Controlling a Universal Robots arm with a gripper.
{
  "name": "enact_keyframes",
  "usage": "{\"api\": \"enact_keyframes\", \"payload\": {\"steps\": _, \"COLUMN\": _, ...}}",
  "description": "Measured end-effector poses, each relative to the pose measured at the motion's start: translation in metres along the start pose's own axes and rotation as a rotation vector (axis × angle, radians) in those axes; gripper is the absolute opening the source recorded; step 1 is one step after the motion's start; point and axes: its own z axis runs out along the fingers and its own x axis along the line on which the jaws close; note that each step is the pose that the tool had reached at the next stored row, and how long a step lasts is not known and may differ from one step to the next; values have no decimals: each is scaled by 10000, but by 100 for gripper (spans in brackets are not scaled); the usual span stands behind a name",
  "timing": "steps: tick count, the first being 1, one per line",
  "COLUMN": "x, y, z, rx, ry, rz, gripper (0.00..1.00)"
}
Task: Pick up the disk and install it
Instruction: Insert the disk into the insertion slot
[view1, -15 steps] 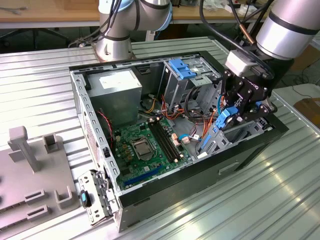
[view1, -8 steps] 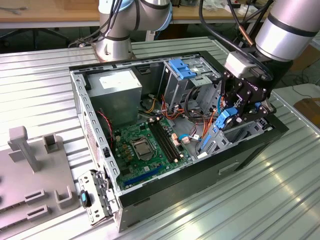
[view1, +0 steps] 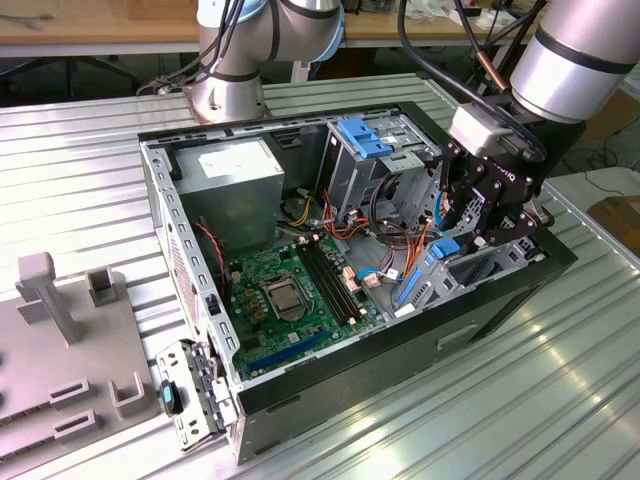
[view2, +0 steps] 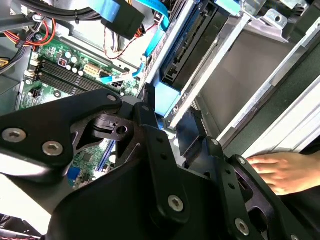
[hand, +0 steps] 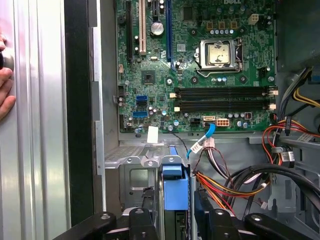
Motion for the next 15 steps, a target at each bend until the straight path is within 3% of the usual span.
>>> {"api": "enact_keyframes", "payload": {"steps": 7, "x": 0, "y": 0, "z": 0, "rx": 0, "ry": 8, "rz": 1, "gripper": 43}}
{"api": "enact_keyframes", "payload": {"steps": 11, "x": 0, "y": -1, "z": 0, "rx": 0, "ry": 9, "rz": 0, "gripper": 18}}
{"api": "enact_keyframes", "payload": {"steps": 12, "x": 0, "y": 0, "z": 1, "rx": 0, "ry": 9, "rz": 0, "gripper": 18}}
{"api": "enact_keyframes", "payload": {"steps": 13, "x": 0, "y": 0, "z": 2, "rx": 0, "ry": 9, "rz": 0, "gripper": 11}}
{"api": "enact_keyframes", "payload": {"steps": 15, "x": 1, "y": 0, "z": 3, "rx": 0, "ry": 7, "rz": 1, "gripper": 11}}
